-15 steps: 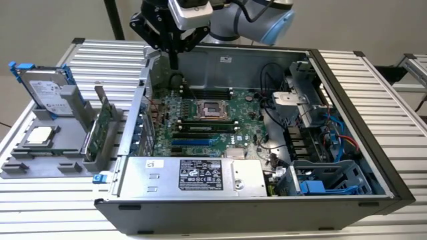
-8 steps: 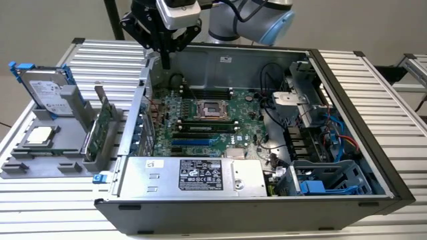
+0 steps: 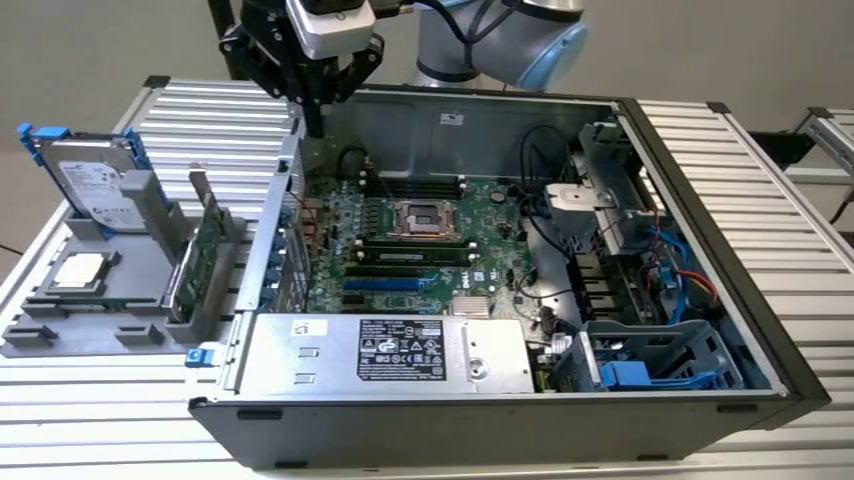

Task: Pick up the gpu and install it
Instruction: 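Reach for the gpu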

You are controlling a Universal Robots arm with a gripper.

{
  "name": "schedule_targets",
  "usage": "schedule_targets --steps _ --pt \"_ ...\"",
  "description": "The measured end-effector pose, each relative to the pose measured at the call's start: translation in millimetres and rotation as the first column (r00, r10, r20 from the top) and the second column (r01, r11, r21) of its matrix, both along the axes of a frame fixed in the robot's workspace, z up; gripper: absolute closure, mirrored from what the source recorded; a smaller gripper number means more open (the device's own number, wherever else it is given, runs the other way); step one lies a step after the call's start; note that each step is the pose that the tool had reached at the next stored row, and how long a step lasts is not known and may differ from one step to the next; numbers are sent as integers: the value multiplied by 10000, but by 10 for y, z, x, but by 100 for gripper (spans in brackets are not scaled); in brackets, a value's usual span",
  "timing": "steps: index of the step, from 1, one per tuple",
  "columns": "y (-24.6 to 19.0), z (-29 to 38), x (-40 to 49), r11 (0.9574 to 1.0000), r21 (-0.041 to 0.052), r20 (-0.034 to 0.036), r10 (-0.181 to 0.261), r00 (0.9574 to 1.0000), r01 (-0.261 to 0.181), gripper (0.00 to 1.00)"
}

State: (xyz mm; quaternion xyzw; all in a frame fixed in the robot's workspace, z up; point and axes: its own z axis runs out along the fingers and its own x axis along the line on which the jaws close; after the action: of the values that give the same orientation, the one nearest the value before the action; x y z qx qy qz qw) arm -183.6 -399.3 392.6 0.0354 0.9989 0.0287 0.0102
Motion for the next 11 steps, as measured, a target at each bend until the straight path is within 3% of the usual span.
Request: schedule_targets --steps 11 --pt "-9 0 -227 10000 32 0 0 10000 0 100"
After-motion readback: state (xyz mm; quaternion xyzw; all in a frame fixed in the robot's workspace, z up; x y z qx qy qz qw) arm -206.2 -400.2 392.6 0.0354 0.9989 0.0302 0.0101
